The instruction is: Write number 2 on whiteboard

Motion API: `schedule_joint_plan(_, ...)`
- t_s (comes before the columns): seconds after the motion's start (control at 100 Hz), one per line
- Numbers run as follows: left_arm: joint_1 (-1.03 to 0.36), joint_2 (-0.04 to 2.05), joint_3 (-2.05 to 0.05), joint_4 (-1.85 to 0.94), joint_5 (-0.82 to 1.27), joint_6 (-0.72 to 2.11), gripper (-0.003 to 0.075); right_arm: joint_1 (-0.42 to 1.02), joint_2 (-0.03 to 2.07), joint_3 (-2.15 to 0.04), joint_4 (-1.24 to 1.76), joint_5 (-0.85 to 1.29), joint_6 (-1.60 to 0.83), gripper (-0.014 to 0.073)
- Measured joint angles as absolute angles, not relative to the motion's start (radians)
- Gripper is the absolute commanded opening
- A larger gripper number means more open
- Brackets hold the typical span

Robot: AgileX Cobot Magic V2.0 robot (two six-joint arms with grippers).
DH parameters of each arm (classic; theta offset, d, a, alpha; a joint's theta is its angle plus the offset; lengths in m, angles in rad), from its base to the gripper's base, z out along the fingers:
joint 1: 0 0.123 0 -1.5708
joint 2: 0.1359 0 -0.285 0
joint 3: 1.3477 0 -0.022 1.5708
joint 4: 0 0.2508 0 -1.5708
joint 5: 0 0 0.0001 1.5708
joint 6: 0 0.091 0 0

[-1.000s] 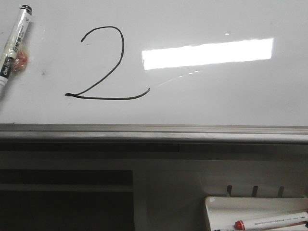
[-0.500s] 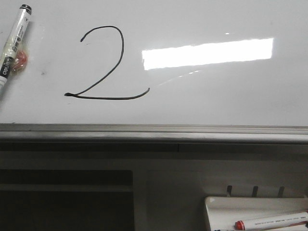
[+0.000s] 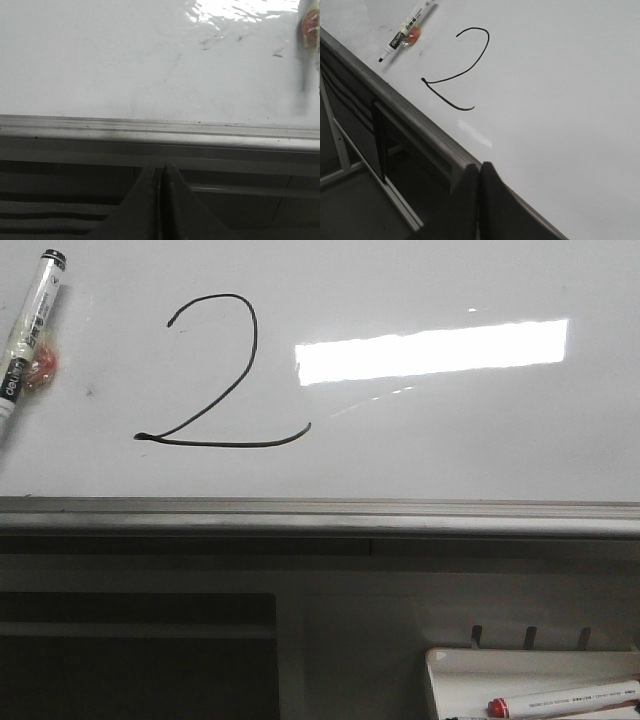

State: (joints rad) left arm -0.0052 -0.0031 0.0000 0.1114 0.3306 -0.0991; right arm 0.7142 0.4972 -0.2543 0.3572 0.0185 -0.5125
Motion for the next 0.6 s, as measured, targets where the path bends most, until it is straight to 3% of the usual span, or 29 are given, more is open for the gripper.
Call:
schedule_joint_plan(0.44,-0.005,-0.003,0.0,0.111,0.331,-0.099,-0.002,0.713,0.497,-0.254,0.357,-0.041,-0.5,-0.0056)
schedule_joint_plan(0.6,-0.005,-0.003,0.0,0.111,0.331,-0.099,-0.002,0.646,0.497,-0.254,0.227,-0.075,-0.33,-0.0056)
